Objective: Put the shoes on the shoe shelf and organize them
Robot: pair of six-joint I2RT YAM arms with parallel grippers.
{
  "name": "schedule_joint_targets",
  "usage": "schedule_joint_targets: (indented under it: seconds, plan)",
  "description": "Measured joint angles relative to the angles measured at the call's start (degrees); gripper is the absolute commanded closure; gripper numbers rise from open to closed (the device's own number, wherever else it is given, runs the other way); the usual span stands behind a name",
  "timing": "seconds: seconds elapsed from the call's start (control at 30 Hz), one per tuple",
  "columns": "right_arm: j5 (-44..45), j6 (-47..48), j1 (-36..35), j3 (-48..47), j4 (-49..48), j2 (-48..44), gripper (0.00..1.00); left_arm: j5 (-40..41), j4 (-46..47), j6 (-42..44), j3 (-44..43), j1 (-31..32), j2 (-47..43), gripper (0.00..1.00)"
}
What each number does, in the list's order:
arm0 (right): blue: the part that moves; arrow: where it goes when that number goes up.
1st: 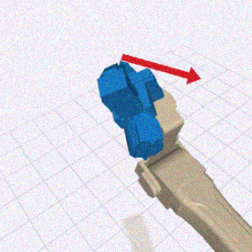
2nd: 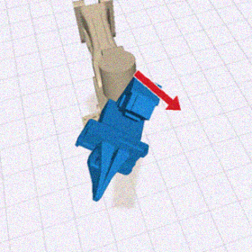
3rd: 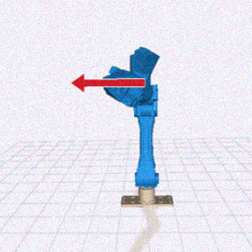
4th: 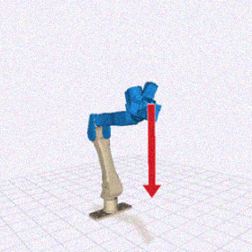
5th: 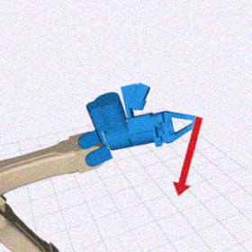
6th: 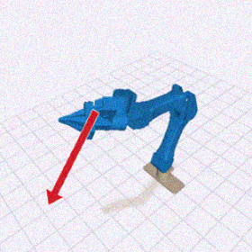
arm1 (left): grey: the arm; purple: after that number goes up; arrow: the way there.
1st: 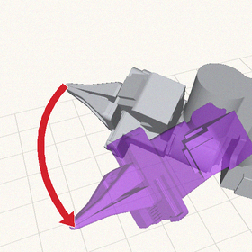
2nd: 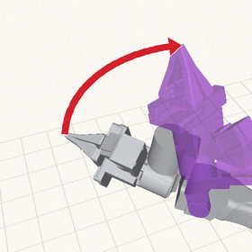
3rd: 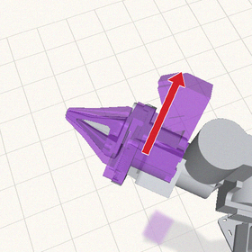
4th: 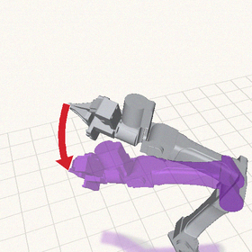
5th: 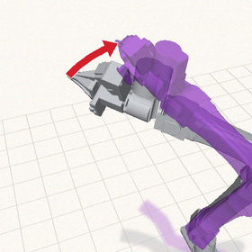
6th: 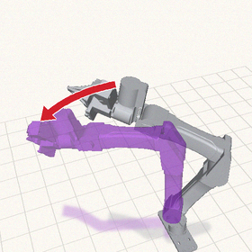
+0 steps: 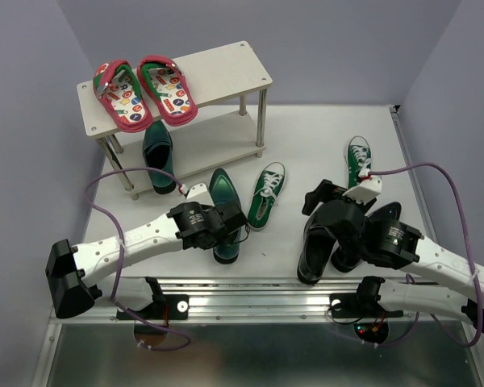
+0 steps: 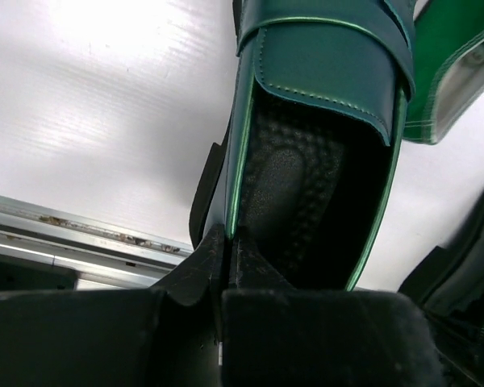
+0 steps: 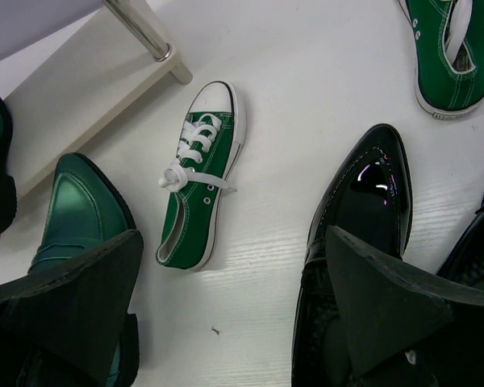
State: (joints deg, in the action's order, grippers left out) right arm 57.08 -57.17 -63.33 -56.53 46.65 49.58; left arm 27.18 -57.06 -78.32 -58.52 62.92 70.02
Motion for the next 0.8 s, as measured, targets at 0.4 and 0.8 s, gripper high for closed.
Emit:
schedule_joint_targets:
  seconds: [0.4,0.8]
  plan:
    - [0.83,0.02,0.0,-1.01,0.94,-0.59,0.0,6.75,-2.51,7.04,-9.03,-3.06,0.0,1.0]
    - [0.87,0.13,0.0,-1.64,0.94,0.0,0.0,7.43,10.54,25.51,-11.13,-23.26,0.61,1.0]
